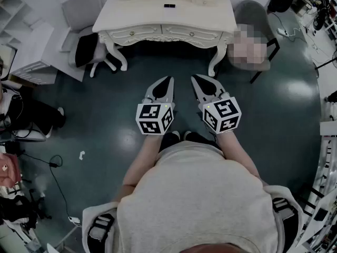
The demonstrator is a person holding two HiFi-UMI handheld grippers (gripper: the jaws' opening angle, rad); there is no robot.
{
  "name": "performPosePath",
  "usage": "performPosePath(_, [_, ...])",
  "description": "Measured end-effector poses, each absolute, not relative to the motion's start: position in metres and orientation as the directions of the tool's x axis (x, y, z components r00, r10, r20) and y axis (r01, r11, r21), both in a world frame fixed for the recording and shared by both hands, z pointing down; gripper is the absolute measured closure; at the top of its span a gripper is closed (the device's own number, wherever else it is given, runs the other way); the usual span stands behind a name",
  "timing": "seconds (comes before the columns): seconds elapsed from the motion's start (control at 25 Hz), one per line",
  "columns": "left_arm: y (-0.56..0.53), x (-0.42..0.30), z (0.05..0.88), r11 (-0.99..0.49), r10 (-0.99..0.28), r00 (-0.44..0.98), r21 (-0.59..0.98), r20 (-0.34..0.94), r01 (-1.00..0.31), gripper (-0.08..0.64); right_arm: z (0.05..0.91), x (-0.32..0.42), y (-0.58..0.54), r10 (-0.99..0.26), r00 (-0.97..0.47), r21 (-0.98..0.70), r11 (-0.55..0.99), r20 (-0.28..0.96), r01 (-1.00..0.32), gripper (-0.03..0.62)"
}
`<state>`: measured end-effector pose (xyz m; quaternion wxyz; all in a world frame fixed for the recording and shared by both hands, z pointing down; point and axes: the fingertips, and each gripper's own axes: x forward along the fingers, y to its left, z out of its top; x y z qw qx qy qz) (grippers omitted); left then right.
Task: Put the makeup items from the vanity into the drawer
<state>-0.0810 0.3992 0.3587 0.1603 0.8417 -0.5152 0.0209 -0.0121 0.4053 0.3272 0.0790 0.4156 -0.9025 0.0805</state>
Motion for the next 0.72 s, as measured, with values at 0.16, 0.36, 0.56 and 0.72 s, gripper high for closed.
performPosePath(0.16, [0.399,-0.071,0.37,-0.459,-0.823,0.516,0.257,0.238,-0.85,0.551,0.331,-0.016,0.401,-0.744,-0.637,-0.102,0.631,0.202,-0.769,0.584])
performPosePath(0.36, [0.4,-0.068,0.37,-0.46,-0.826,0.516,0.258,0.227,-0.849,0.551,0.338,-0.017,0.4,-0.739,-0.641,-0.117,0.631,0.207,-0.767,0.584])
performPosePath(0.56, [0.397,-0.067,0.365,-0.461,-0.828,0.52,0.275,0.21,-0.844,0.551,0.334,-0.014,0.399,-0.735,-0.65,-0.124,0.639,0.194,-0.759,0.584])
performPosePath(0.72, [0.396,-0.061,0.359,-0.493,-0.816,0.546,0.266,0.191,-0.829,0.551,0.324,-0.009,0.394,-0.727,-0.666,-0.095,0.66,0.169,-0.745,0.584])
